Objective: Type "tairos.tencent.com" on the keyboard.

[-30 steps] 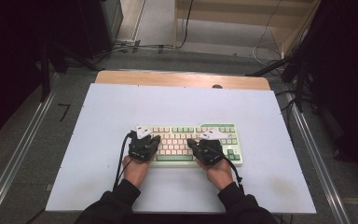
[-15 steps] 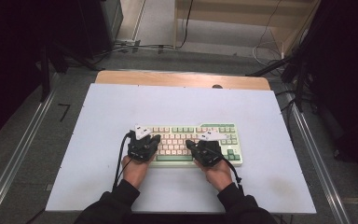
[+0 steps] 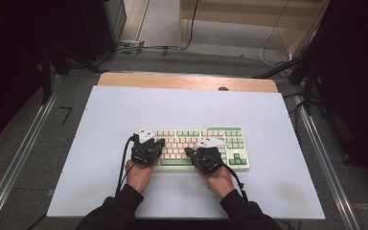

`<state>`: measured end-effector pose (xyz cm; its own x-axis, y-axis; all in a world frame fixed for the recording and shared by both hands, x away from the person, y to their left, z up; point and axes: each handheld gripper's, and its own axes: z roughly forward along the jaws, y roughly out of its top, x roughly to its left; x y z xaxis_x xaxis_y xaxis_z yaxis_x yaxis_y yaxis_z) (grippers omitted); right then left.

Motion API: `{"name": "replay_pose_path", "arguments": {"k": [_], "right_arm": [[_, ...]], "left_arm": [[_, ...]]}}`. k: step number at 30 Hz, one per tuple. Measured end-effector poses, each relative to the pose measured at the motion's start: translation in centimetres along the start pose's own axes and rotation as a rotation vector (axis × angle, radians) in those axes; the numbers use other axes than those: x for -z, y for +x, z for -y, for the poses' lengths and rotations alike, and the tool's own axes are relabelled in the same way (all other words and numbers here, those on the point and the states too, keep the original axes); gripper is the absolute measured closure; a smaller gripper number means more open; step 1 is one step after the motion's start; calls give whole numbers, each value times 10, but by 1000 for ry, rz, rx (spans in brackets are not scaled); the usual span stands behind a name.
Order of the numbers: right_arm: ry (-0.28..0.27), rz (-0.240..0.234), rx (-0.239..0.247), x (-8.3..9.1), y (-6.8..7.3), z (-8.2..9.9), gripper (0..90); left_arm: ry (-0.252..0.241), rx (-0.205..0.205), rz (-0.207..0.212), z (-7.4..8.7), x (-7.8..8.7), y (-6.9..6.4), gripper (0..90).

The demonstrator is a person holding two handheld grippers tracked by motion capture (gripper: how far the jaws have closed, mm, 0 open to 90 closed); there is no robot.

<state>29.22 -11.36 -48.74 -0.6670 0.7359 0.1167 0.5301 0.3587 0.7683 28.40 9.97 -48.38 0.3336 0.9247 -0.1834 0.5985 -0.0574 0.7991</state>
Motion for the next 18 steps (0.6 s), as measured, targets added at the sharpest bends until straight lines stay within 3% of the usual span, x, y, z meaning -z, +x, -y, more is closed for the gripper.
{"name": "replay_pose_path", "arguments": {"k": [18], "right_arm": [[8,-12,12,-3,5,0,873]], "left_arm": [[1,1,3,0,-1,-1,900]]}}
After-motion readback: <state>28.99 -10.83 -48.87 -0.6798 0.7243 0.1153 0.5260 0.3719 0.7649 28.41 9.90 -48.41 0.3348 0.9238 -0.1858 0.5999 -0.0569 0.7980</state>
